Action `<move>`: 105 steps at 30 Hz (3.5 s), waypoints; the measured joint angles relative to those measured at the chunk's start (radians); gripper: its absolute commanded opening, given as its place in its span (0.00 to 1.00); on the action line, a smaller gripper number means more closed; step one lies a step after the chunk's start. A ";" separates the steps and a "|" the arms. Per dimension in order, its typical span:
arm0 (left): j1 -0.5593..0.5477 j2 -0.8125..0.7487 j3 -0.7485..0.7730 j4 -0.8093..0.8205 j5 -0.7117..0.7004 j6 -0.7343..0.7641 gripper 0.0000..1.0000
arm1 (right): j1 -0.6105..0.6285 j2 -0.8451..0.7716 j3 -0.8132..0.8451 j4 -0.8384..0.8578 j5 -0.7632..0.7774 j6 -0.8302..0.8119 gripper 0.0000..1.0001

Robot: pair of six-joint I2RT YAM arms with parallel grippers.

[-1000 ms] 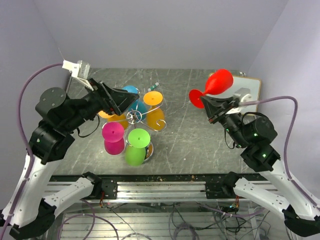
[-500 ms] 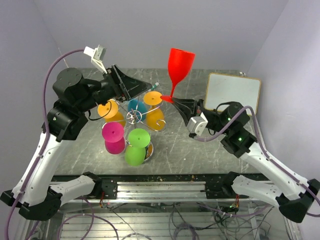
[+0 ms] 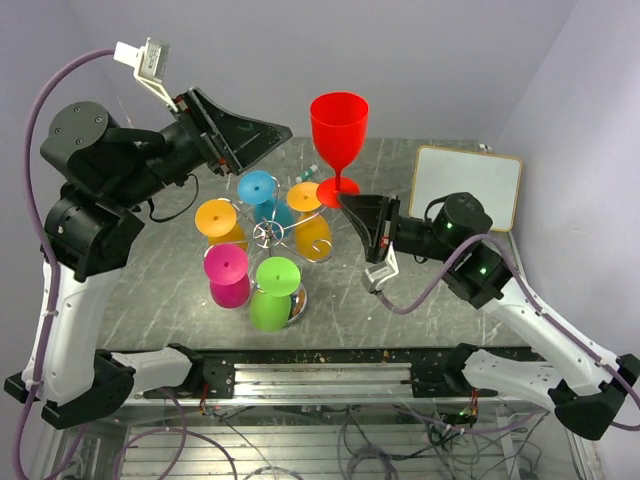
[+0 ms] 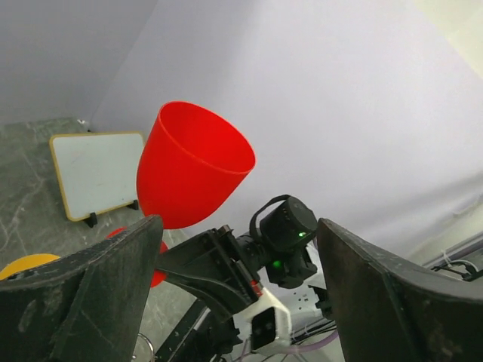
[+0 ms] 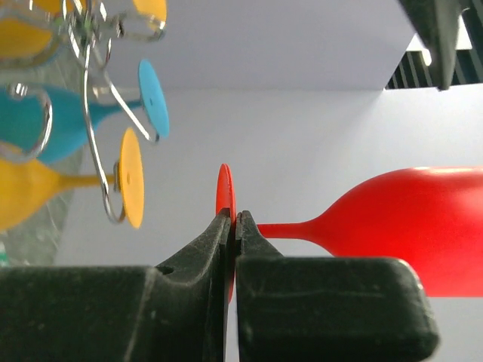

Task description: Take the wine glass off the wine glass rack

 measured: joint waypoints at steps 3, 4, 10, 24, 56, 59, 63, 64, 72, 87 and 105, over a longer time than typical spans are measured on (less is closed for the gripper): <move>0.000 0.014 0.024 -0.009 0.018 0.001 0.93 | 0.006 -0.023 -0.006 -0.075 0.074 -0.150 0.00; 0.000 0.027 0.035 -0.014 0.024 0.003 0.91 | 0.010 -0.033 -0.010 -0.100 0.104 -0.196 0.00; 0.000 0.126 0.079 -0.042 0.056 0.023 0.82 | 0.066 -0.073 -0.011 -0.228 0.259 -0.397 0.00; 0.000 0.189 0.117 -0.227 0.005 0.143 0.41 | 0.114 -0.026 0.034 -0.300 0.414 -0.541 0.00; 0.014 0.135 0.156 -0.113 -0.462 0.240 0.07 | 0.130 -0.236 -0.003 -0.160 0.524 0.686 1.00; 0.035 0.172 0.181 -0.130 -0.546 0.281 0.07 | 0.130 -0.273 -0.069 -0.167 0.576 0.976 1.00; 0.095 0.219 0.190 -0.161 -0.637 0.327 0.07 | 0.130 -0.320 -0.129 -0.241 0.719 1.312 1.00; 0.115 0.230 0.190 -0.172 -0.659 0.338 0.07 | 0.130 -0.327 -0.128 -0.277 0.782 1.403 1.00; 0.269 0.251 0.076 -0.175 -0.711 0.390 0.07 | 0.130 -0.256 -0.024 -0.594 1.075 1.799 1.00; 0.598 0.438 -0.176 -0.136 -0.587 0.405 0.07 | 0.130 -0.224 -0.027 -0.827 1.194 2.208 1.00; 0.665 0.557 -0.297 -0.085 -0.675 0.487 0.07 | 0.114 -0.058 -0.044 -0.826 1.151 2.227 1.00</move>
